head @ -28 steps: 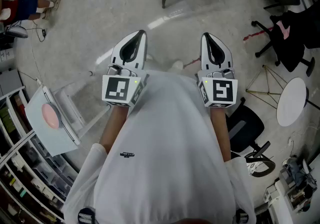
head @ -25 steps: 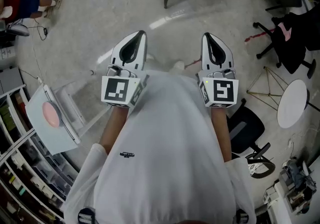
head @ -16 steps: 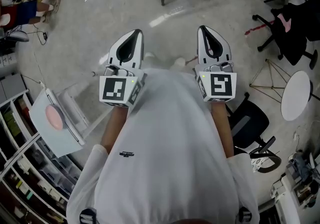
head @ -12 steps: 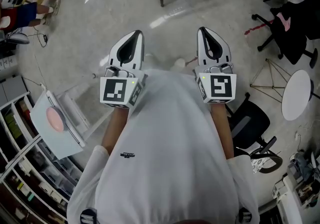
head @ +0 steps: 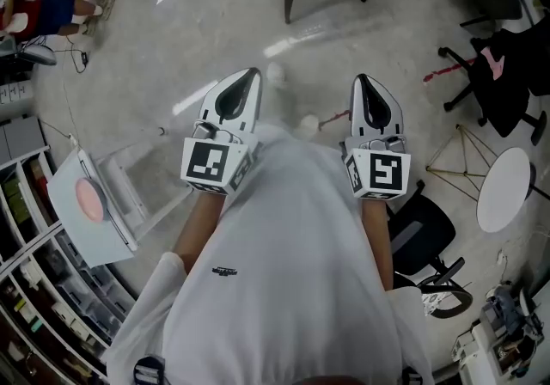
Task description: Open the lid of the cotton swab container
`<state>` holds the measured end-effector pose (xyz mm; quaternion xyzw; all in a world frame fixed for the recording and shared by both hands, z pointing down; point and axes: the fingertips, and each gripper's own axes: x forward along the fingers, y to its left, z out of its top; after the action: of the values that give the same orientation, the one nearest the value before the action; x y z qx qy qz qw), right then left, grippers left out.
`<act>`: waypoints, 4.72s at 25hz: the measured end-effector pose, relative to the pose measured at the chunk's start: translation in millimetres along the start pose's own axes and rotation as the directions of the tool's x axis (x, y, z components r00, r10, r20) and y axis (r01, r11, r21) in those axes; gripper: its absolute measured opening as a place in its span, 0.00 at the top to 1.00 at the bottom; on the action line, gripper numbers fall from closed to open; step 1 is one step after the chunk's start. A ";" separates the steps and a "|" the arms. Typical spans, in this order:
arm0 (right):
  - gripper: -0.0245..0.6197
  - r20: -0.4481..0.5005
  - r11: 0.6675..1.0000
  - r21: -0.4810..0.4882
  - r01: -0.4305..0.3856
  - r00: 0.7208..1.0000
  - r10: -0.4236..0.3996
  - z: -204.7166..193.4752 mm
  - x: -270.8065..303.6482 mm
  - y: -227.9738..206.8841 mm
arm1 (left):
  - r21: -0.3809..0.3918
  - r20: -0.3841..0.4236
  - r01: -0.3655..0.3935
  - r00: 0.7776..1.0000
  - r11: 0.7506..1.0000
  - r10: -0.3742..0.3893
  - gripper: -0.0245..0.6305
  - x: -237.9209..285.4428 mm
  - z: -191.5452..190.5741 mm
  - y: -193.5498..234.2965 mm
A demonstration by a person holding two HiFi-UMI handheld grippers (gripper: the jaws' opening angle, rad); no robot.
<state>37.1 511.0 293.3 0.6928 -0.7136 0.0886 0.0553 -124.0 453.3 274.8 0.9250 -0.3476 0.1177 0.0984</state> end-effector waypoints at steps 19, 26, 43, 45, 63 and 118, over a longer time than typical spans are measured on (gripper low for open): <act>0.96 -0.083 0.999 -0.013 0.052 0.995 -0.053 18.0 136.3 -55.1 | -0.061 -0.050 0.118 0.991 0.991 -0.122 0.96 156.7 30.1 60.5; 0.96 -0.094 0.998 -0.025 0.053 0.994 -0.055 42.0 212.2 -66.5 | -0.082 -0.055 0.124 0.990 0.989 -0.129 0.96 212.3 55.8 113.7; 0.96 -0.070 0.996 -0.060 0.063 0.995 -0.067 94.8 391.8 -53.1 | -0.090 0.013 0.154 0.988 0.984 -0.153 0.96 322.0 115.5 257.3; 0.96 -0.071 0.996 -0.059 0.060 0.995 -0.064 97.3 405.5 -50.7 | -0.087 0.018 0.154 0.988 0.984 -0.153 0.96 328.1 119.2 268.8; 0.96 -0.042 0.998 -0.009 0.058 0.997 -0.058 98.0 460.0 -87.8 | -0.054 -0.043 0.175 0.983 0.983 -0.177 0.96 380.3 118.5 274.0; 0.96 -0.363 0.975 0.067 -0.214 0.904 0.224 -124.1 646.9 -146.9 | -0.017 -0.275 0.225 0.936 0.974 -0.221 0.75 639.4 -150.7 321.8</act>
<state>156.3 -100.6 552.5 0.5800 -0.7624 0.2317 0.1690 106.3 -141.2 633.6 0.9338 -0.2226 0.2356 0.1516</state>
